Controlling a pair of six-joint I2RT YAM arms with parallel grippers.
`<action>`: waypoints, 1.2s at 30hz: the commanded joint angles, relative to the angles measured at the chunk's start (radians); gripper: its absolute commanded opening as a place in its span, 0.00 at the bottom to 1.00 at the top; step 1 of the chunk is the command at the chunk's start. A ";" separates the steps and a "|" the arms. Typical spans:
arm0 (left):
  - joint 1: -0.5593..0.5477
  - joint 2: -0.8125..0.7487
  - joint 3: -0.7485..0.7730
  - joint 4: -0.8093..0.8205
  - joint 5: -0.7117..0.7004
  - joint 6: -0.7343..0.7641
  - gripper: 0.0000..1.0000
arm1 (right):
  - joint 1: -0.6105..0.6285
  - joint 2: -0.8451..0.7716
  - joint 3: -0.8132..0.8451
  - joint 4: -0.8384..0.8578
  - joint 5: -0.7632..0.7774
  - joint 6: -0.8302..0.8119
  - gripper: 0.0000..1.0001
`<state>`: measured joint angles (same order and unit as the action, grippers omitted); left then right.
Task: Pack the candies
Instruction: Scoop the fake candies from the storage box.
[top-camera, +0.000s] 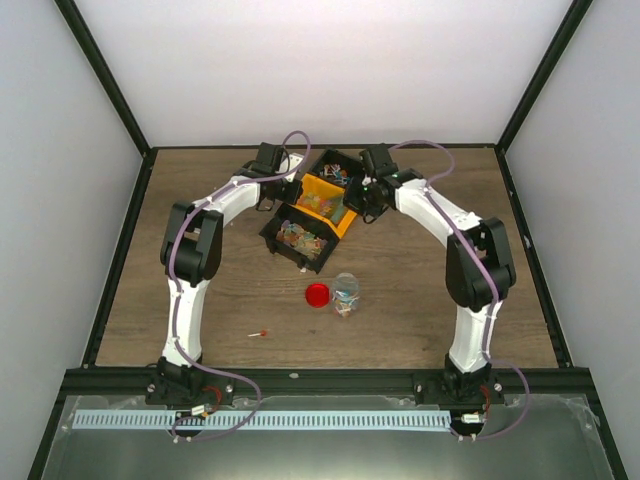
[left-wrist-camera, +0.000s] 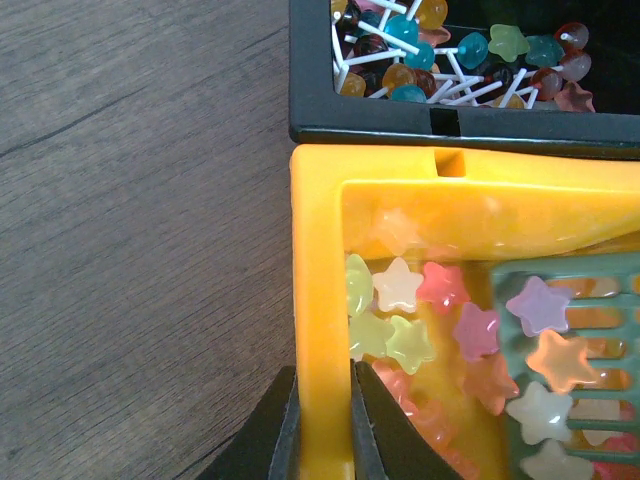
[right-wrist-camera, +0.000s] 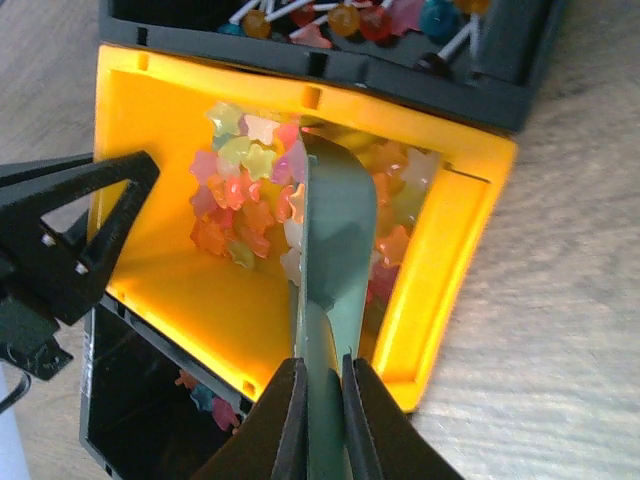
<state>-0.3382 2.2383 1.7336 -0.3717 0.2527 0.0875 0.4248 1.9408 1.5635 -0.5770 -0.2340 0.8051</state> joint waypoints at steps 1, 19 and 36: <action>0.010 0.059 0.002 -0.056 -0.022 0.048 0.04 | -0.002 -0.032 -0.049 -0.066 0.045 -0.008 0.01; 0.008 0.052 0.004 -0.080 0.004 0.041 0.04 | -0.052 0.206 -0.190 0.489 -0.428 0.022 0.01; 0.010 0.072 0.001 -0.077 -0.029 0.009 0.04 | -0.124 0.127 -0.467 1.081 -0.777 0.165 0.01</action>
<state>-0.3260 2.2395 1.7401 -0.3893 0.2588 0.1009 0.2852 2.1006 1.1183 0.4435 -0.8379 0.9417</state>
